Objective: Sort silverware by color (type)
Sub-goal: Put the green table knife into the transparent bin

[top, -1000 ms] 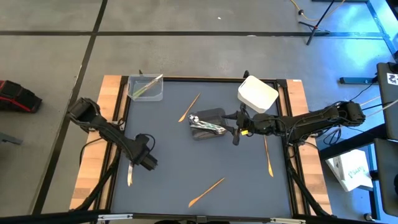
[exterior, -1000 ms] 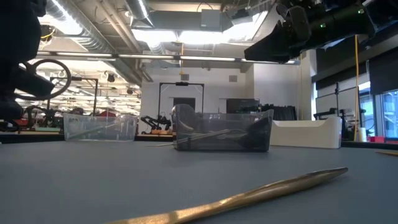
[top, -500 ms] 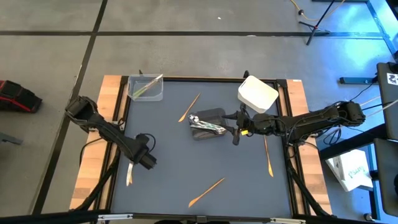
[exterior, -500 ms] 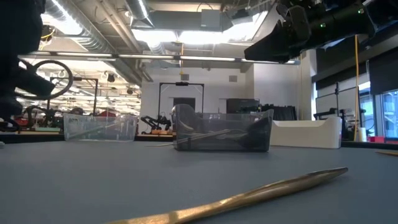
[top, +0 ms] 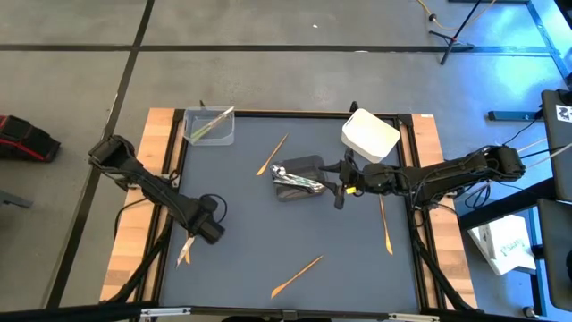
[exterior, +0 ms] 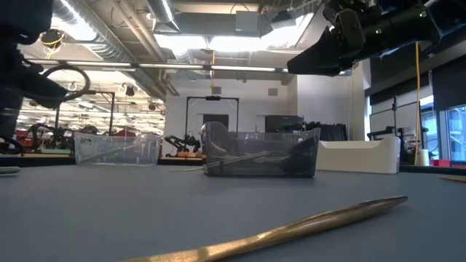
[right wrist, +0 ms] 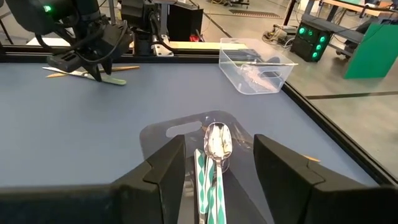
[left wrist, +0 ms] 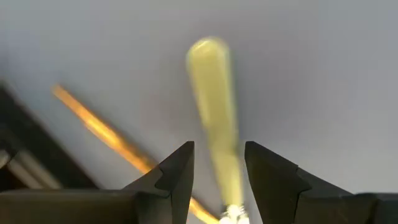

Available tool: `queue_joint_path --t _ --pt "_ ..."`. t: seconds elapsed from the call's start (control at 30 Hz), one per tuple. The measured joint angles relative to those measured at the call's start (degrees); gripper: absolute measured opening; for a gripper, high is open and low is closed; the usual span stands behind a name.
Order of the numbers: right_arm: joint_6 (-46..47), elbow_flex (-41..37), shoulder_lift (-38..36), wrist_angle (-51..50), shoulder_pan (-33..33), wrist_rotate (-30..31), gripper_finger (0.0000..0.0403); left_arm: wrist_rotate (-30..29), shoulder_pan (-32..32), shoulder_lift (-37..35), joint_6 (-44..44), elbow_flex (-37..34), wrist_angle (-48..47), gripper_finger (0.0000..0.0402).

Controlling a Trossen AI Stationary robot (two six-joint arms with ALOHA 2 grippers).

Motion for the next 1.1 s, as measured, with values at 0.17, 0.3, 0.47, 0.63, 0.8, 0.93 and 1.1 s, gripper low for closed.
queue_joint_path --t 0.17,0.3,0.47,0.63,0.8,0.93,1.1 --pt "0.0 0.0 0.0 0.0 0.0 0.0 0.0179 1.9 -0.8 0.0 -0.5 -2.1 1.6 0.0140" --pt "0.1 0.0 0.0 -0.1 0.0 0.0 0.0179 3.3 -1.1 -0.7 -0.3 -5.6 6.4 0.0140" --pt "0.1 0.0 0.0 -0.1 0.0 0.0 0.0179 3.8 -1.2 -1.3 -0.4 -6.3 6.2 0.0140" --pt "0.1 0.0 0.0 0.1 0.0 0.0 0.0179 2.4 -1.2 -3.2 1.6 -6.9 7.0 0.0121" --pt "0.0 0.0 0.0 0.3 0.0 -0.1 0.0179 1.6 -1.3 -3.6 3.0 -7.0 7.0 0.0077" --pt "0.0 0.0 0.0 0.2 0.0 -0.1 0.0179 1.4 -1.3 -3.7 3.8 -7.0 6.9 0.0053" --pt "0.0 0.0 0.0 0.2 0.0 -0.1 0.0179 1.4 -1.3 -3.7 4.3 -6.8 6.7 0.0058"
